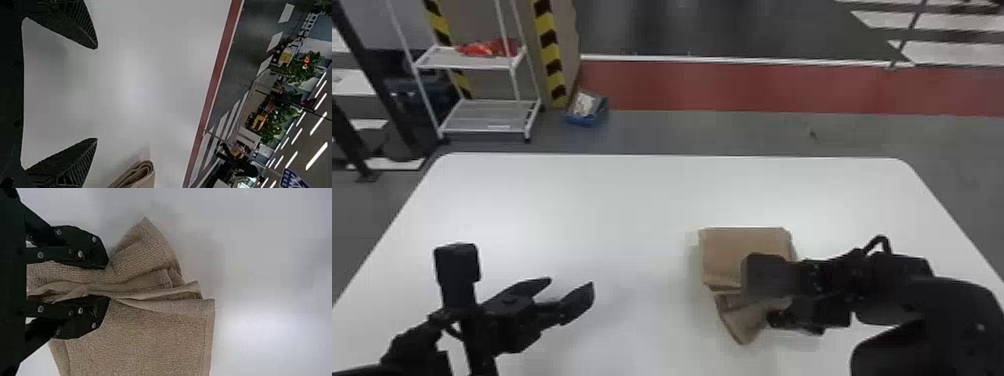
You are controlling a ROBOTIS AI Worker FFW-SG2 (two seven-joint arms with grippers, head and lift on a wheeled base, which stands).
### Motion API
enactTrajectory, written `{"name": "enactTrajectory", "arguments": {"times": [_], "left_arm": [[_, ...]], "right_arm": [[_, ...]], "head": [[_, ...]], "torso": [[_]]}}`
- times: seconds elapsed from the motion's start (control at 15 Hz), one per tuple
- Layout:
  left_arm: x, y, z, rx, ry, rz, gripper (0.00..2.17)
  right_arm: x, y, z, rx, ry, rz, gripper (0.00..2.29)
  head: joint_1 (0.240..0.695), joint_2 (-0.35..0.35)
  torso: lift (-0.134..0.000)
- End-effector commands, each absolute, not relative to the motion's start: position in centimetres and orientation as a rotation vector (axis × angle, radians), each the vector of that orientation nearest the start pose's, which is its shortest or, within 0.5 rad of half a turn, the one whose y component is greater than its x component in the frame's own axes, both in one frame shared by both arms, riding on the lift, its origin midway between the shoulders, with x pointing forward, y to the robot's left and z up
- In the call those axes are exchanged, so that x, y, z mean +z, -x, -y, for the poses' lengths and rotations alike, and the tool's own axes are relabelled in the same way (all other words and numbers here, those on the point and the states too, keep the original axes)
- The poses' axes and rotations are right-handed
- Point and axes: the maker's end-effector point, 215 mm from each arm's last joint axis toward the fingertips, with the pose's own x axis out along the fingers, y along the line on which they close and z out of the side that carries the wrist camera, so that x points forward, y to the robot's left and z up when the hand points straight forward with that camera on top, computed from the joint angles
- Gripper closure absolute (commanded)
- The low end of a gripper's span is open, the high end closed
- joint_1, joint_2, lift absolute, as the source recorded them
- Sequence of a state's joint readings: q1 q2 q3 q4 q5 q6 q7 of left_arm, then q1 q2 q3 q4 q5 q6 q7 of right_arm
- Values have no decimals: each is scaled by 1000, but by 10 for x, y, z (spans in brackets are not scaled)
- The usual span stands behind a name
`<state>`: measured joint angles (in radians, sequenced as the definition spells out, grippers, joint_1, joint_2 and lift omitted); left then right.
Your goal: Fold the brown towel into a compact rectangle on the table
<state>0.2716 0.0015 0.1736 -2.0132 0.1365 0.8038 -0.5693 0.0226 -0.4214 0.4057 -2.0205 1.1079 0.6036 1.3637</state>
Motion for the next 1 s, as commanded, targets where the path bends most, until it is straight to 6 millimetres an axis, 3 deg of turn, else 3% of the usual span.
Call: {"name": "enactTrajectory", "arguments": {"times": [0.0,0.33,0.93], "left_arm": [[-443,-446,-180,-439,304,-561,36],[-440,-442,-173,-458,302,-558,36],[-429,-430,-154,-501,296,-545,36]], "right_arm": [[-438,-423,164,1011,1122,-807,1359],[-428,-426,123,1054,1083,-746,1359],[-448,-442,74,1066,1004,-788,1359]], "head": [[695,-10],[695,44],[695,92]], "torso": [[-124],[-124],[-124]]}}
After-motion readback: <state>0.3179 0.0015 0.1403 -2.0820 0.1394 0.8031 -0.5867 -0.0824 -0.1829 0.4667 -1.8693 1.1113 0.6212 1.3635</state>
